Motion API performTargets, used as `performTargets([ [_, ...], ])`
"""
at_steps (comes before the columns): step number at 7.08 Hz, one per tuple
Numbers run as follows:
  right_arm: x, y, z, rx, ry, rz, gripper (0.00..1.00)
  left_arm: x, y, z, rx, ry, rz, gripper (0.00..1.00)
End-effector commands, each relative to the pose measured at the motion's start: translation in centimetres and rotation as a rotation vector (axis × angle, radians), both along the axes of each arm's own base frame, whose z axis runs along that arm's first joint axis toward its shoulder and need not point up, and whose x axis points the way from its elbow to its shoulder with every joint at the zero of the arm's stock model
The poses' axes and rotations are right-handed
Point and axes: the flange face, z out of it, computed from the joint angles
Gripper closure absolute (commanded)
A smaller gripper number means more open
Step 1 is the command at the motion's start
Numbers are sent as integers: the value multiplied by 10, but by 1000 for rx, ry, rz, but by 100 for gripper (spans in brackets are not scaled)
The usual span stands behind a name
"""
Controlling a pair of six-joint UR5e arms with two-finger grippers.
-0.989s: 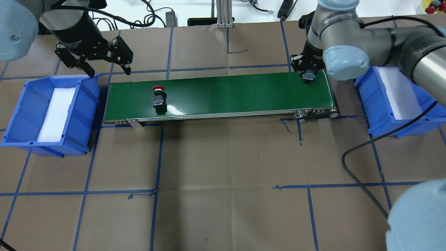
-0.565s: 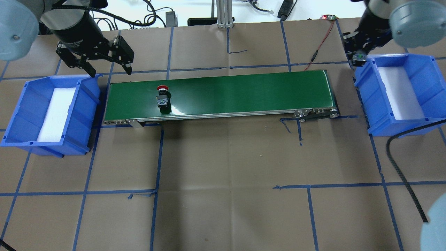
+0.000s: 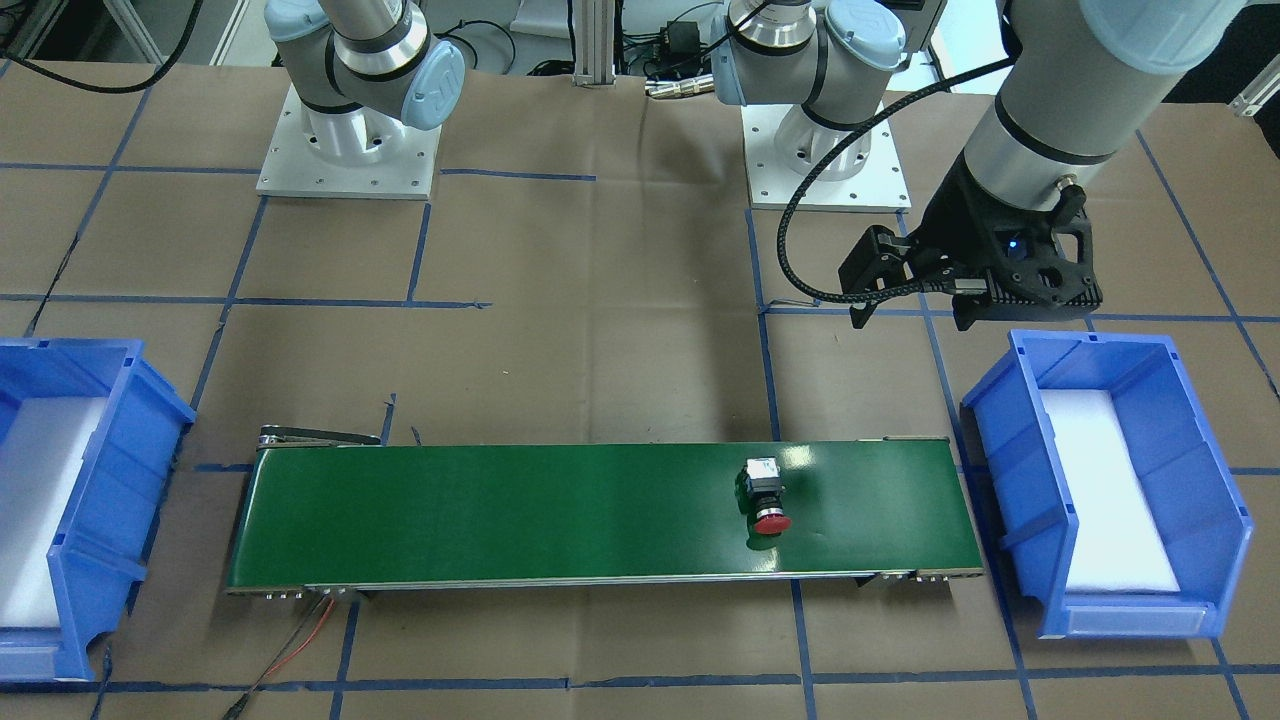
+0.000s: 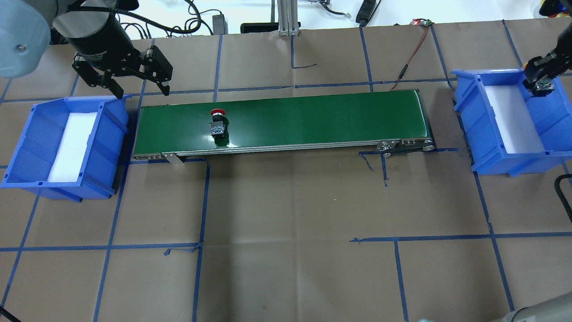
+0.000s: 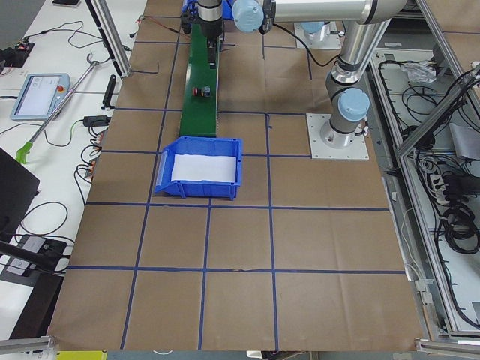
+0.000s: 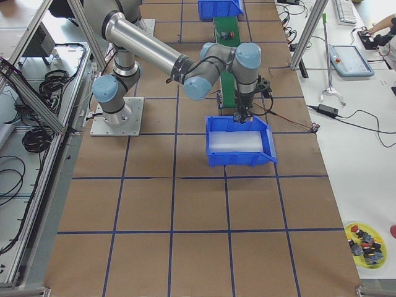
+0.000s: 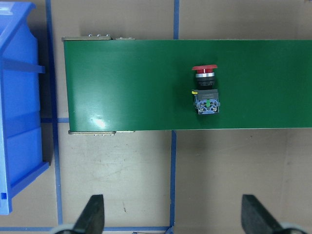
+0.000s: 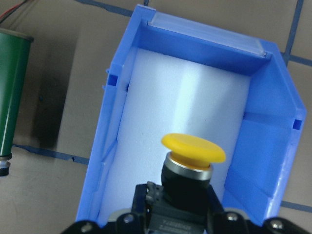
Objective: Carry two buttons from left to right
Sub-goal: 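Carry the yellow button with the right gripper into the far blue bin, then lower the yellow button onto the foam and open the right gripper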
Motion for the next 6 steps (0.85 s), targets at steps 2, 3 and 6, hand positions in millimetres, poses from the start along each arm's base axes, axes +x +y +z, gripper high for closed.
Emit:
performTargets([
  [2,-11,32,-79,-41,10,36,97,0,0,0,-1,-1,0,0],
  [3,-15,37,-98,-23,-1,28,97,0,-1,1,-2,-1,0,0],
  [6,-15,41,-138,5,-16,29,96,0,-1,1,-1,1,0,0],
])
